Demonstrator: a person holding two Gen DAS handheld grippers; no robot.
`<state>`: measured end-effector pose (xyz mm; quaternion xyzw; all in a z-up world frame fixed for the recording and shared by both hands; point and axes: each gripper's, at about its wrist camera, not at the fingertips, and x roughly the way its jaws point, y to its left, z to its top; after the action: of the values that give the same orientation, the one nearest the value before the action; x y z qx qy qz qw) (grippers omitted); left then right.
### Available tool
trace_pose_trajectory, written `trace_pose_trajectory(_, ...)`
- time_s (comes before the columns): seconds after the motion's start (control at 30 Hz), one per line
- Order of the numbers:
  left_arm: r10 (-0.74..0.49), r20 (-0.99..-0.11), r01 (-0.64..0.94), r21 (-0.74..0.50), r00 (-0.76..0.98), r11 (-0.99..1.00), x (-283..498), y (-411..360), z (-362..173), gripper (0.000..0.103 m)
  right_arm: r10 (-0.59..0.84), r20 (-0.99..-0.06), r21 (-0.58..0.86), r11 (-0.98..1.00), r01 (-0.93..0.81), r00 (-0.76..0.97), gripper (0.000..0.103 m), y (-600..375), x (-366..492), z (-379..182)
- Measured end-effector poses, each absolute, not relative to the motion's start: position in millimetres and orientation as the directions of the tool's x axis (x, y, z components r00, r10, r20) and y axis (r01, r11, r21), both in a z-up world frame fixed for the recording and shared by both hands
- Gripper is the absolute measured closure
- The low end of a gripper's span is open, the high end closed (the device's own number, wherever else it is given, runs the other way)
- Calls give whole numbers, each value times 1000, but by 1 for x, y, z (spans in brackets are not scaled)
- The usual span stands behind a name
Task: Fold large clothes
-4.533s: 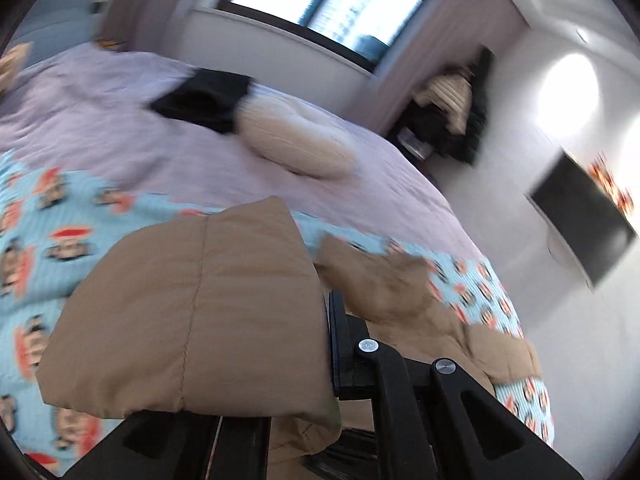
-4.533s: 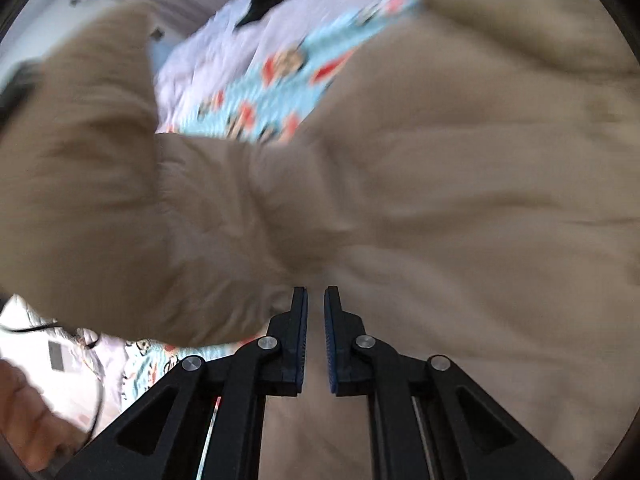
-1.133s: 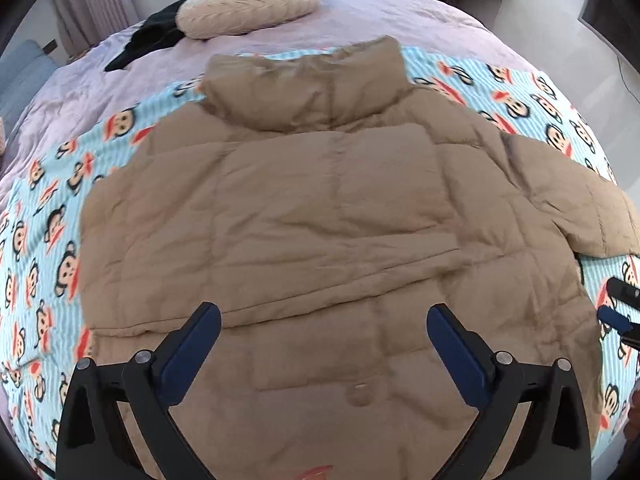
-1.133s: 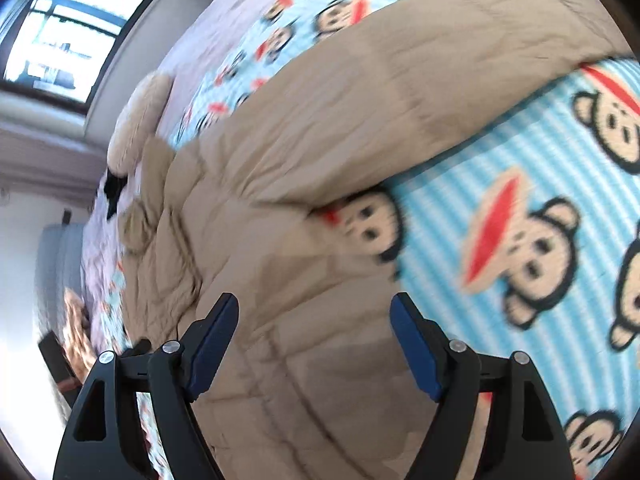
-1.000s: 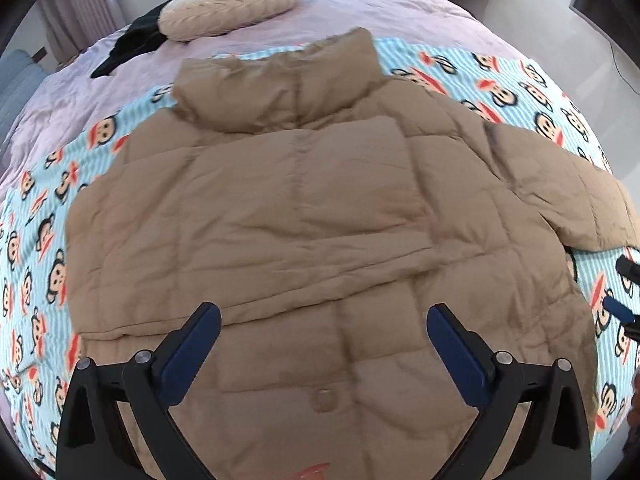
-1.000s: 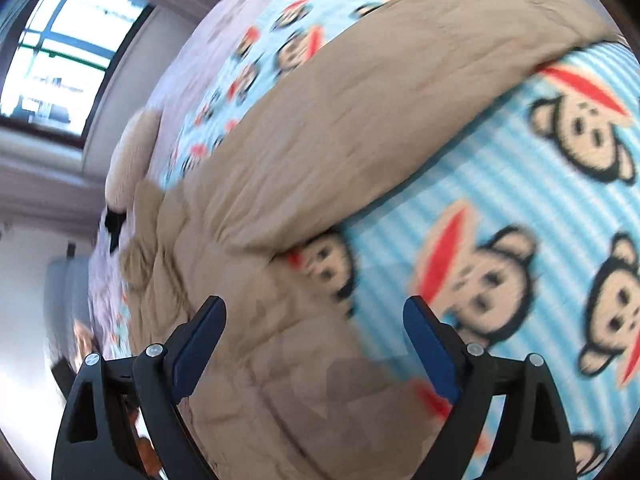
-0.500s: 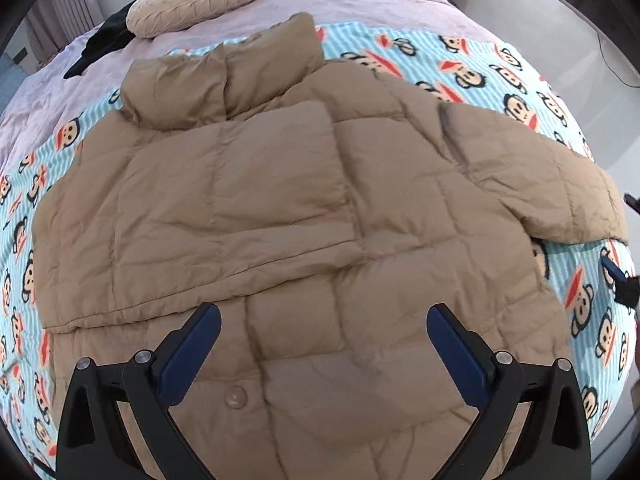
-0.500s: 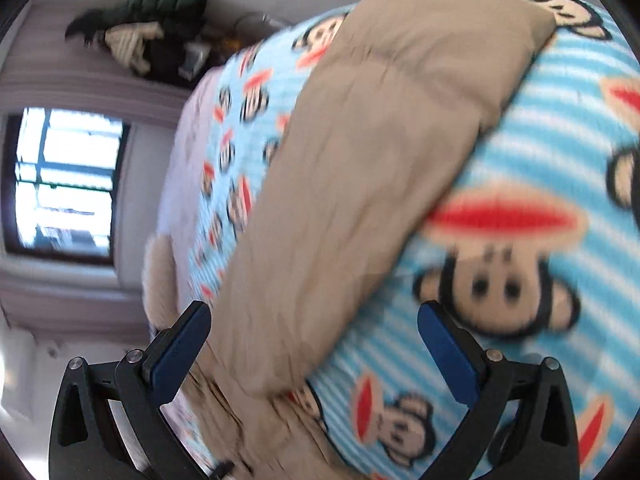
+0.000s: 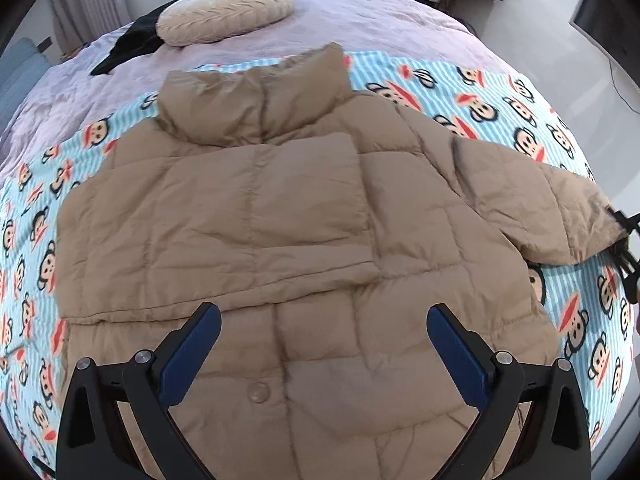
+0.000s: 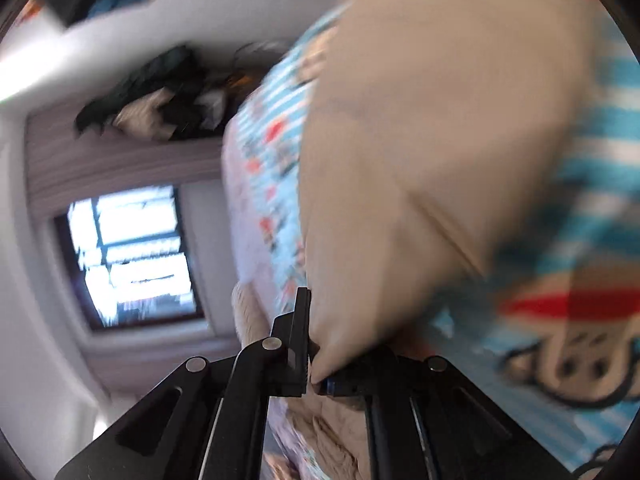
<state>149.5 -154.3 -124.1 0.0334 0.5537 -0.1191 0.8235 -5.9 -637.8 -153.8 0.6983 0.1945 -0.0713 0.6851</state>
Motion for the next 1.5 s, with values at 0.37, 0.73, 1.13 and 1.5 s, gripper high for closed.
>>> trace_pose_trajectory(0.37, -116, -908, 97, -83, 402, 992, 157, -82, -118, 0, 411, -480, 729, 679, 91, 775, 97, -448, 128, -25)
trace_pose_trajectory(0.73, -77, -910, -35, -100, 407, 994, 154, -8, -139, 0, 458, -749, 507, 862, -31, 479, 97, -238, 185, -121)
trace_pose_trajectory(1.13, -167, -909, 4, -179, 381, 984, 165, -2, -157, 0, 483, -769, 577, 806, 129, 419, 41, -251, 161, -157)
trace_pose_trajectory(1.5, -257, -863, 28, -272, 435, 962, 185, 27, -139, 0, 342, -704, 660, 640, 394, 623, 98, -329, 150, -136)
